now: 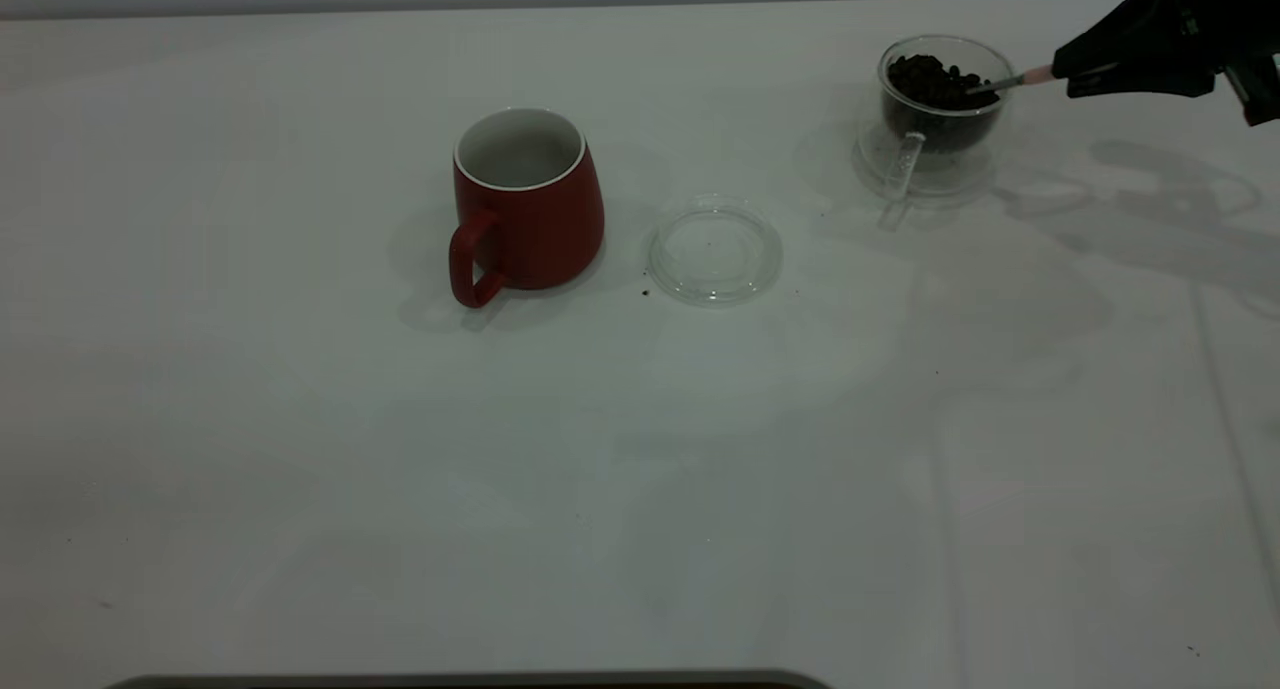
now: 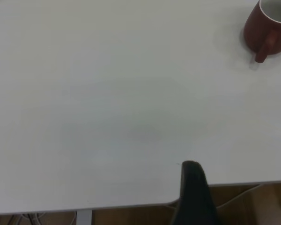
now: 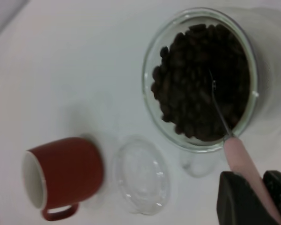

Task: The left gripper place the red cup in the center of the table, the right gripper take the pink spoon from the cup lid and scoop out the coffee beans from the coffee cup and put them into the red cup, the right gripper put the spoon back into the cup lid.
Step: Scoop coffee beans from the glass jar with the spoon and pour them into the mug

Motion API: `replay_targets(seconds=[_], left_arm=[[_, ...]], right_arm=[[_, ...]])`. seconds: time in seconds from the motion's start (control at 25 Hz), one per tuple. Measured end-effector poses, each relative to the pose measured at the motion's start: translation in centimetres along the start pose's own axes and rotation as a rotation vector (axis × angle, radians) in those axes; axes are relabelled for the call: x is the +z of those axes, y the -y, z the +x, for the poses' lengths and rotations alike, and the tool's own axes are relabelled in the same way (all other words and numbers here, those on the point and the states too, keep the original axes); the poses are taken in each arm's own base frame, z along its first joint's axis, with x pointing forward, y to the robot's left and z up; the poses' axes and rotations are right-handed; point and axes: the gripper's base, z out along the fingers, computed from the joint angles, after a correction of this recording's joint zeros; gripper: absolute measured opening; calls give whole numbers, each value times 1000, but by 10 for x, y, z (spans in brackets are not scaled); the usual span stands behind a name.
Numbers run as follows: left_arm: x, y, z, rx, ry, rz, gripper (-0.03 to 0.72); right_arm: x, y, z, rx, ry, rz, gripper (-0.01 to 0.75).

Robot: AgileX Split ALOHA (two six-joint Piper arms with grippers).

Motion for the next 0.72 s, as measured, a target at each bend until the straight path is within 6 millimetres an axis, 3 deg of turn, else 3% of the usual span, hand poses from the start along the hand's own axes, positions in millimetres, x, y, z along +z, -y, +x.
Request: replay_targets(seconds=[0.36,0.72], left_arm=[[0,0,0,0,0,0,569],[0,0,0,0,0,0,569]], right_arm=[[1,22,2,105,4,-89,102],[-12,31,-2,130,22,-128,102]])
